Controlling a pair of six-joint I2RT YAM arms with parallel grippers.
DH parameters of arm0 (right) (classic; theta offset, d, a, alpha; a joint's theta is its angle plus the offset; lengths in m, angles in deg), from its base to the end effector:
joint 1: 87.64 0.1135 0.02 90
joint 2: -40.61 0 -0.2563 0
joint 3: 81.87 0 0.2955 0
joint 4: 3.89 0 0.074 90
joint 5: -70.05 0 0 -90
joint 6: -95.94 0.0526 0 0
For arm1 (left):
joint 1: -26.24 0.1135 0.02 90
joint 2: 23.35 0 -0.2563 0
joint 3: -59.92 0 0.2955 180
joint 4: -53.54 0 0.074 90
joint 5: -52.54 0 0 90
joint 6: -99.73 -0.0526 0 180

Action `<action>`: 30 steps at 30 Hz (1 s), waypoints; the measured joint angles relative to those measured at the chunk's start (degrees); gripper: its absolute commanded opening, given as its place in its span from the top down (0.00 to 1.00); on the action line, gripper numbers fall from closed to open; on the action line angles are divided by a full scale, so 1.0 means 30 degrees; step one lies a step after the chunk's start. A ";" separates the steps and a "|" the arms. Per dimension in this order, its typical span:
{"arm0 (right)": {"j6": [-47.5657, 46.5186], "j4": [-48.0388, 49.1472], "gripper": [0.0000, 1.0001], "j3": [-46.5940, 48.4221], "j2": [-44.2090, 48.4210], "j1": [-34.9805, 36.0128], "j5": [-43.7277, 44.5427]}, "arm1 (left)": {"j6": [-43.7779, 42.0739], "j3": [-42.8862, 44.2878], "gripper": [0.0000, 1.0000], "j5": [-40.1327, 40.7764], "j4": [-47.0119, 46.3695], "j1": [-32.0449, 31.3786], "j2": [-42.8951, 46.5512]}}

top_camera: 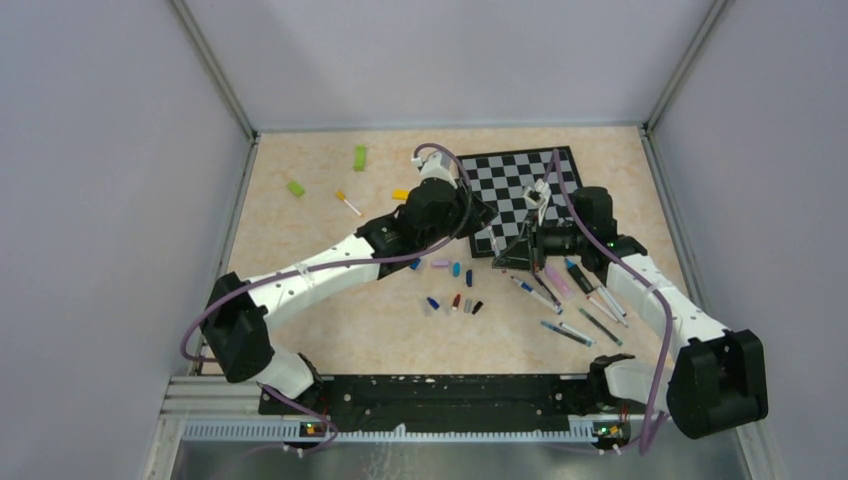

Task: Open the pen caps
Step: Open the pen cap from the pen.

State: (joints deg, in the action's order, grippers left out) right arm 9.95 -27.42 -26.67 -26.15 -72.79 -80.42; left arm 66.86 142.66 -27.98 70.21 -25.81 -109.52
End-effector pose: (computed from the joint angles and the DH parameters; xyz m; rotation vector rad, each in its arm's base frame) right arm 0.2687 0.1186 0.2323 -0.7979 1.9486 1.3303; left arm 0.2627 -0.3228 0.3083 -0.2126 2.0726 -1.0849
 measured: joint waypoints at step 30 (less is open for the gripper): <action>-0.5384 -0.2586 1.00 -0.0605 0.0138 0.0743 0.1166 | -0.0954 0.1603 1.00 -0.0517 -0.4364 0.6798 0.0131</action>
State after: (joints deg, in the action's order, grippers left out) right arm -6.20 -35.18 -28.48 -25.74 -70.56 -76.92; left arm 63.99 147.46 -29.53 57.11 -5.42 -109.13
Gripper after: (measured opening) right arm 0.059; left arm 0.096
